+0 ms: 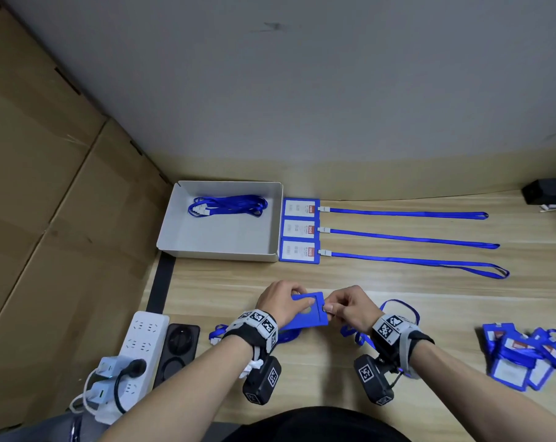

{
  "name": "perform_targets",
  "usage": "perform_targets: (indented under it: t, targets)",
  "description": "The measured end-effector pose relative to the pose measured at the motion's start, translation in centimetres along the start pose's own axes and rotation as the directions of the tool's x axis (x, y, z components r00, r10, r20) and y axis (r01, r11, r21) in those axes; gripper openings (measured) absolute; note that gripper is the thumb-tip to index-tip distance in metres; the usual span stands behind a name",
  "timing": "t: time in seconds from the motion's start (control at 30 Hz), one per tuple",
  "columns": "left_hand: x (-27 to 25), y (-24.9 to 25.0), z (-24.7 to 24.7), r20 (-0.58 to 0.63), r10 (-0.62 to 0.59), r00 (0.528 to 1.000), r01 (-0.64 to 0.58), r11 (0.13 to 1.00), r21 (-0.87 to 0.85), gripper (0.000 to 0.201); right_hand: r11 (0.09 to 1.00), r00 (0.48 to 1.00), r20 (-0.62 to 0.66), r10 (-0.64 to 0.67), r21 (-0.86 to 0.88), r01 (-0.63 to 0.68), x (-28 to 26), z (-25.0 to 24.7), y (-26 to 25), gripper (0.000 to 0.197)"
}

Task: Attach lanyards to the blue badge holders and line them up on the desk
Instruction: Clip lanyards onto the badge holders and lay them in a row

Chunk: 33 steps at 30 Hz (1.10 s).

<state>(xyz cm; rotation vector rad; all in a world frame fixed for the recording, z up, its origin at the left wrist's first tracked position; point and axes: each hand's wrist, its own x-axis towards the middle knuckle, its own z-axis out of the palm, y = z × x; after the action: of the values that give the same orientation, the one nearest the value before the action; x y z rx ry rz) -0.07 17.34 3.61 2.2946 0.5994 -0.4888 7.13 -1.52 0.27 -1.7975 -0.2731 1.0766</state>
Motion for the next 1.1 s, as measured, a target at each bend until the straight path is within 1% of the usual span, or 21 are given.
perform_targets:
  t: [0.07,0.13,0.17,0.23,0.27,0.33,0.4,0.47,0.5,0.53,0.6,0.67,0.73,0.87,1.0,1.1]
  targets:
    - [0.2,-0.3,0.1,-0.027,0.051,0.998,-0.051,0.999,-0.007,0.03,1.0,0.997,-0.073,-0.005,-0.005,0.005,1.0,-0.1,-0.1,0.025]
    - [0.4,-0.7,0.0,-0.082,0.109,0.991,-0.105,0.993,0.051,0.04,1.0,0.992,-0.126,-0.007,0.01,0.008,2.1,-0.4,-0.4,0.028]
    - [0.5,-0.9,0.1,-0.107,0.129,0.986,-0.121,0.99,0.077,0.044,1.0,0.991,-0.133,-0.006,0.012,0.008,2.9,-0.6,-0.5,0.028]
    - [0.8,-1.2,0.3,-0.119,0.144,0.982,-0.133,0.986,0.102,0.05,0.997,0.992,-0.129,-0.012,-0.071,0.003,4.5,-1.0,-0.1,0.029]
    - [1.0,-1.2,0.5,-0.095,0.141,0.985,-0.132,0.987,0.097,0.051,0.988,0.991,-0.133,-0.002,-0.153,-0.019,5.4,-1.2,0.2,0.027]
    - [1.4,-1.1,1.0,0.032,0.141,0.99,-0.143,0.987,0.071,0.051,0.95,0.989,-0.144,0.035,-0.303,-0.078,6.6,-1.6,0.8,0.019]
    - [1.7,-0.9,1.9,0.186,0.156,0.97,-0.187,0.969,0.162,0.055,0.939,0.987,-0.138,0.076,-0.323,-0.118,7.2,-1.5,1.0,0.023]
    - [1.9,-1.2,2.9,0.28,0.126,0.952,-0.211,0.931,0.297,0.063,0.943,0.986,-0.13,0.106,-0.302,-0.141,7.4,-1.4,1.2,0.028]
    - [2.0,-1.4,3.5,0.296,0.102,0.95,-0.209,0.911,0.357,0.066,0.943,0.984,-0.131,0.118,-0.297,-0.153,7.4,-1.5,1.3,0.028]
    - [2.1,-1.7,4.1,0.29,0.082,0.954,-0.202,0.889,0.411,0.068,0.939,0.981,-0.138,0.134,-0.299,-0.17,7.3,-1.7,1.4,0.026]
    - [2.1,-2.0,5.1,0.235,0.045,0.971,-0.155,0.867,0.474,0.067,0.918,0.977,-0.14,0.158,-0.344,-0.198,7.1,-2.7,1.6,0.023]
    - [2.2,-1.9,5.8,0.201,0.021,0.979,-0.119,0.864,0.489,0.065,0.889,0.981,-0.123,0.152,-0.417,-0.19,6.9,-4.3,1.7,0.025]
    - [2.3,-1.7,6.1,0.199,0.007,0.98,-0.112,0.846,0.521,0.064,0.878,0.985,-0.107,0.136,-0.447,-0.17,6.5,-6.0,1.8,0.023]
    - [2.9,-0.9,6.1,0.22,-0.034,0.975,-0.102,0.812,0.574,0.066,0.887,0.987,-0.088,0.136,-0.433,-0.16,5.4,-8.6,2.1,0.022]
    - [3.3,0.3,6.5,0.239,-0.125,0.963,-0.041,0.808,0.588,0.07,0.909,0.988,-0.096,0.12,-0.389,-0.148,3.2,-11.1,2.1,0.025]
    - [3.6,1.2,6.2,0.271,-0.183,0.945,-0.025,0.786,0.617,0.075,0.92,0.987,-0.123,0.104,-0.365,-0.142,1.1,-13.1,1.9,0.025]
